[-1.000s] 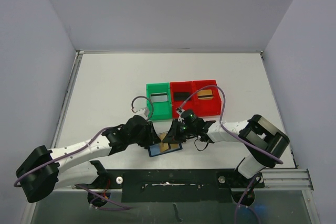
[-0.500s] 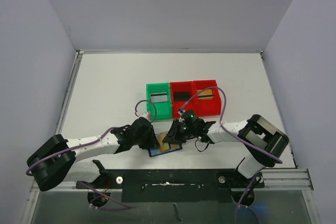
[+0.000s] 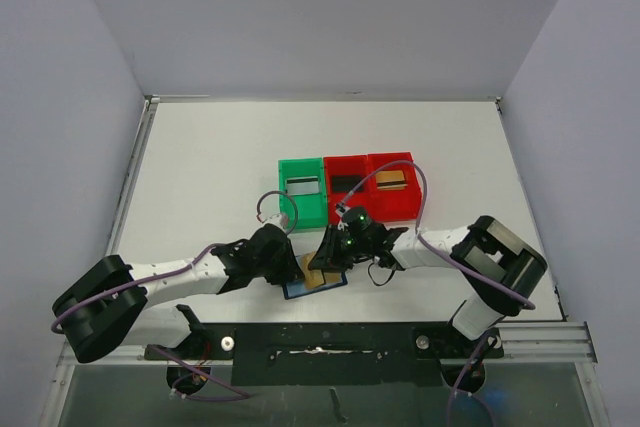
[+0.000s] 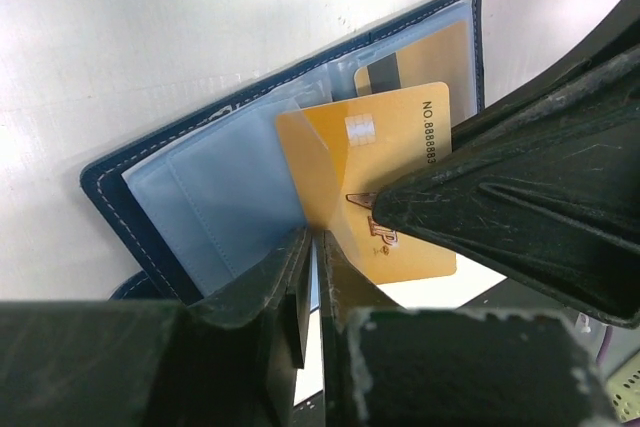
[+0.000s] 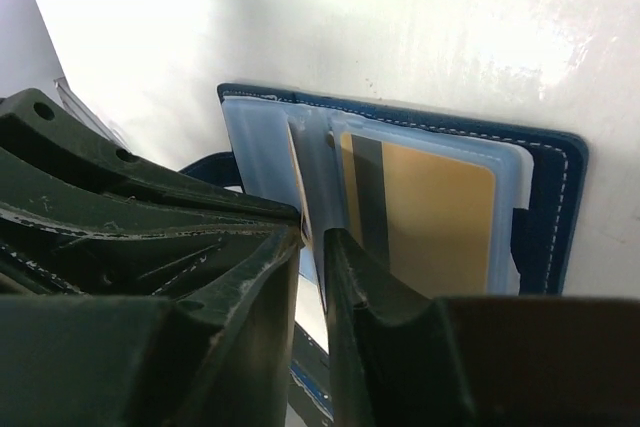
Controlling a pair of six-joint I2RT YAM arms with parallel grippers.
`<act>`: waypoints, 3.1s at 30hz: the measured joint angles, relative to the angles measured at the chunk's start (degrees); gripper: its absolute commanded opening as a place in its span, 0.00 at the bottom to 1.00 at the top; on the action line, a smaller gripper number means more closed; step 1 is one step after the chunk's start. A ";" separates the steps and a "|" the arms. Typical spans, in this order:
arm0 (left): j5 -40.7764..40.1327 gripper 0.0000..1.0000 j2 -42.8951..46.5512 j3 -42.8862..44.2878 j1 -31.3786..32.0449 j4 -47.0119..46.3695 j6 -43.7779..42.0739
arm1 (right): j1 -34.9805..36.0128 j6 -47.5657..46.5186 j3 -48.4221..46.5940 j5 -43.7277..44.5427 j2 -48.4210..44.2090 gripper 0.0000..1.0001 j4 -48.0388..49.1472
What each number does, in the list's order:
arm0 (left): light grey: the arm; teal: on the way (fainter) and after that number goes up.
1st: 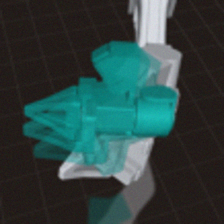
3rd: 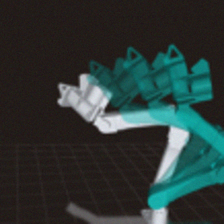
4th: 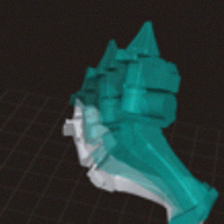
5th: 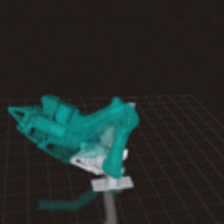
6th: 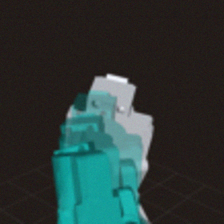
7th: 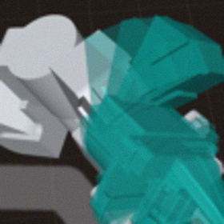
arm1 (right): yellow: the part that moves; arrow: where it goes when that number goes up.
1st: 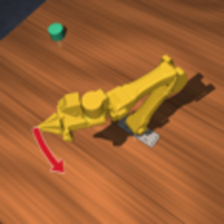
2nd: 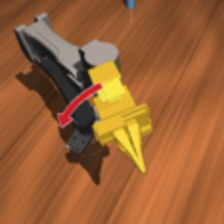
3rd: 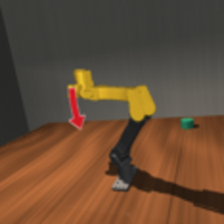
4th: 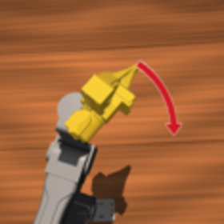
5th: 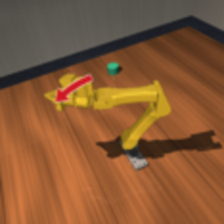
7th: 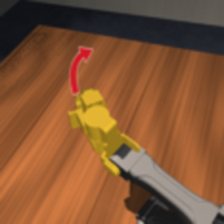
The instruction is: Take the credit cards out of the card holder
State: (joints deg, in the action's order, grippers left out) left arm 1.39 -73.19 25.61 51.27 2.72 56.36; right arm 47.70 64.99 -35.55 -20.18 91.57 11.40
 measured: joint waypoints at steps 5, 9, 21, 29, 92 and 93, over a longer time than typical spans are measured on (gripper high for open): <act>-0.02 0.06 -0.07 0.00 0.00 0.02 0.00 | 0.00 -1.14 -0.72 -0.02 0.17 0.00 -1.42; -0.07 0.06 -0.02 0.00 0.00 0.09 0.00 | 0.00 -2.45 -1.46 0.42 -0.20 0.00 -2.91; -1.53 0.22 4.81 -0.66 0.00 5.60 -0.02 | -1.09 -13.46 -1.01 8.39 -17.79 0.00 -9.35; -2.78 0.33 11.32 0.83 -0.07 11.19 -0.50 | 2.25 -36.46 7.91 22.67 -41.35 0.00 -6.29; -3.63 0.36 17.44 3.17 -3.39 19.17 -2.73 | -16.90 -57.20 3.56 33.53 -17.55 0.00 6.32; -3.54 0.36 17.22 3.15 -3.39 19.17 -2.73 | -16.90 -56.70 3.56 33.53 -17.55 0.00 6.08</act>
State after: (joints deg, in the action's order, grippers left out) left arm -2.15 -55.96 28.75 47.88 21.89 53.63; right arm 30.81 8.29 -31.99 13.34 74.02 17.47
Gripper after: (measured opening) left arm 0.363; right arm 0.029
